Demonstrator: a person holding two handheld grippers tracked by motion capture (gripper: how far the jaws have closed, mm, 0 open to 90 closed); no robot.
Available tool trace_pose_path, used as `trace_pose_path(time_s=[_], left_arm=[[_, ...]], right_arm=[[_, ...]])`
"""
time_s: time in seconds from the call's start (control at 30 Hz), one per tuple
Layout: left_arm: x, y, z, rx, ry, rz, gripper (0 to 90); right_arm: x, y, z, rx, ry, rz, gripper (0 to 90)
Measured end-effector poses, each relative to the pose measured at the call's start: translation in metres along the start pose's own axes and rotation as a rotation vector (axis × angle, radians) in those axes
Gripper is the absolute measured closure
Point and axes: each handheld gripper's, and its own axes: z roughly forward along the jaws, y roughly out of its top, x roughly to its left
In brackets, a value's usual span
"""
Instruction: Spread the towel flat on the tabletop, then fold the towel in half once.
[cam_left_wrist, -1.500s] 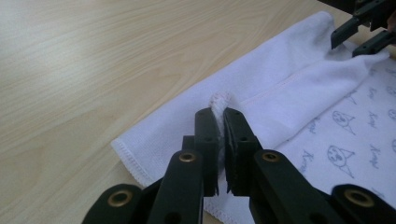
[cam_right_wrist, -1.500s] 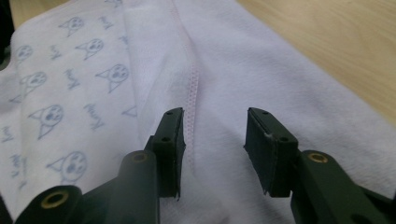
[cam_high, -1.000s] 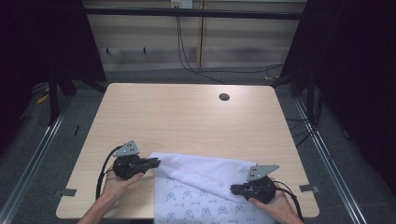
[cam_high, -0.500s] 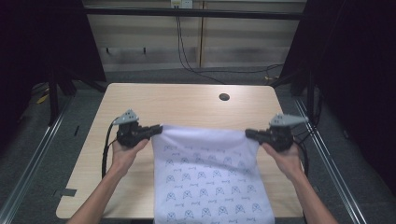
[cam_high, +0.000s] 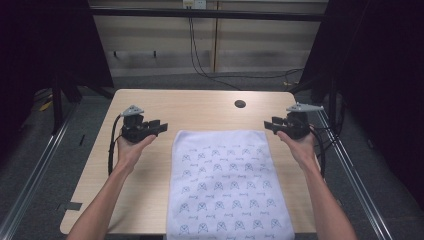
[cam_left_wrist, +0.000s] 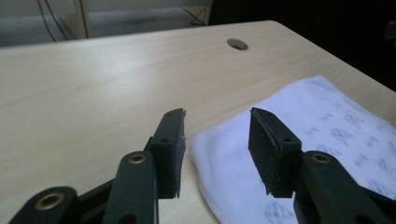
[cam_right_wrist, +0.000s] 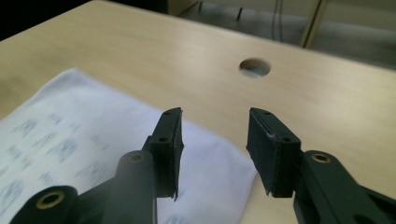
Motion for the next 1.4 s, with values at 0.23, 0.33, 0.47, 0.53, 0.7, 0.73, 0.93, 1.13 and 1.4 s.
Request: trace_pose_path(time_s=[0.23,0.33,0.47,0.53,0.7,0.73,0.93,1.13,1.4], left_arm=[[-0.021,-0.044,-0.007,0.08,-0.112,0.041,74.3],[-0.031,-0.054,-0.005,0.12,-0.153,0.066,77.2],[-0.048,-0.07,0.004,0.203,-0.209,0.12,81.4],[-0.054,-0.073,0.009,0.229,-0.214,0.134,78.3],[-0.058,-0.077,0.021,0.266,-0.154,0.187,63.7],[-0.059,-0.079,0.022,0.258,-0.143,0.201,65.4],[-0.063,-0.08,0.022,0.264,-0.098,0.233,89.0],[-0.059,-0.083,0.019,0.26,-0.151,0.187,89.3],[-0.073,-0.092,0.003,0.307,-0.21,0.19,89.4]], right_arm=[[0.029,-0.051,-0.026,0.11,0.103,-0.034,58.0],[0.041,-0.07,-0.032,0.148,0.158,-0.05,60.8],[0.044,-0.095,-0.03,0.183,0.186,-0.056,63.1],[0.041,-0.101,-0.027,0.218,0.183,-0.073,64.0],[0.04,-0.106,-0.02,0.223,0.178,-0.07,64.5],[0.043,-0.108,-0.017,0.24,0.178,-0.079,64.0],[0.049,-0.112,-0.017,0.242,0.129,-0.114,68.8],[0.052,-0.116,-0.029,0.276,0.117,-0.113,82.0],[0.068,-0.13,-0.055,0.318,0.156,-0.083,87.3]])
